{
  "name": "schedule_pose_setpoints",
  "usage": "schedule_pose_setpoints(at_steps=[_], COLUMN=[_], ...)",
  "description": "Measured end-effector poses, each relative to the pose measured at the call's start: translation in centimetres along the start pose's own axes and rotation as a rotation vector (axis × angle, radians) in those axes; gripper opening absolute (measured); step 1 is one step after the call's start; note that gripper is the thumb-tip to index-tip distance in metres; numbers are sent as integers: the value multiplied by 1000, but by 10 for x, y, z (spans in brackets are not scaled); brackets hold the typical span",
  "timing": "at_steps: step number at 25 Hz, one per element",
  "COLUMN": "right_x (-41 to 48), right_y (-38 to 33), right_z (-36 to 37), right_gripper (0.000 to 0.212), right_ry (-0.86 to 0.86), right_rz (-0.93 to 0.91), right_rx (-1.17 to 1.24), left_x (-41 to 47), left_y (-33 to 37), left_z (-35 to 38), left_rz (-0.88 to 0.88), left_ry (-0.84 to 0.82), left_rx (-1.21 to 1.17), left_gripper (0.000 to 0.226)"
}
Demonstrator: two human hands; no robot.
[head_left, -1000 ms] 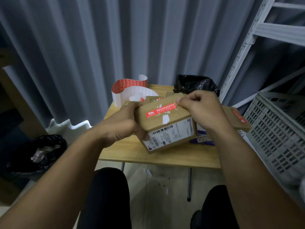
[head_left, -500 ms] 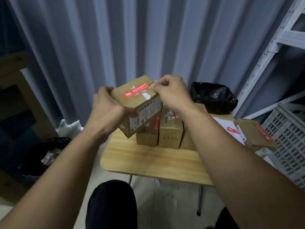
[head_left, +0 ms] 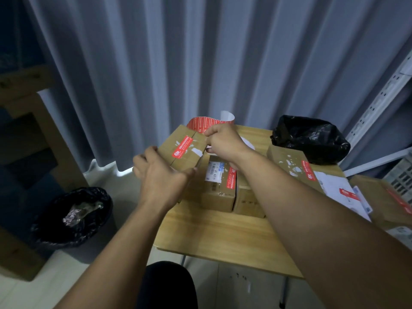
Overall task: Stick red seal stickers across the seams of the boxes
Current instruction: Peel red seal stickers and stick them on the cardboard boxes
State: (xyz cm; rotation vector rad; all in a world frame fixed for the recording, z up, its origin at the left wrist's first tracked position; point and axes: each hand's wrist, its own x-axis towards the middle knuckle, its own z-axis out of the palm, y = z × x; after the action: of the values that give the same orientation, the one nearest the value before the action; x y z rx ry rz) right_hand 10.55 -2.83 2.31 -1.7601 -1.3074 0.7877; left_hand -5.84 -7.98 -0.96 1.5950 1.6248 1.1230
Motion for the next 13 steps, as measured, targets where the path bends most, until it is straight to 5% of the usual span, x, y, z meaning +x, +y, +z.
schedule_pose_setpoints(at_steps=[8, 13], right_x=[-4, -9], right_y=[8, 14], right_z=[-6, -20], right_gripper=[27, 34], right_ry=[1, -142], right_rz=[-8, -152], right_rx=[-164, -891], left_x=[8, 3], left_y=[-23, -27], left_z=[31, 46], left_rz=[-87, -99], left_ry=[-12, -20], left_rx=[-31, 8], left_gripper=[89, 91])
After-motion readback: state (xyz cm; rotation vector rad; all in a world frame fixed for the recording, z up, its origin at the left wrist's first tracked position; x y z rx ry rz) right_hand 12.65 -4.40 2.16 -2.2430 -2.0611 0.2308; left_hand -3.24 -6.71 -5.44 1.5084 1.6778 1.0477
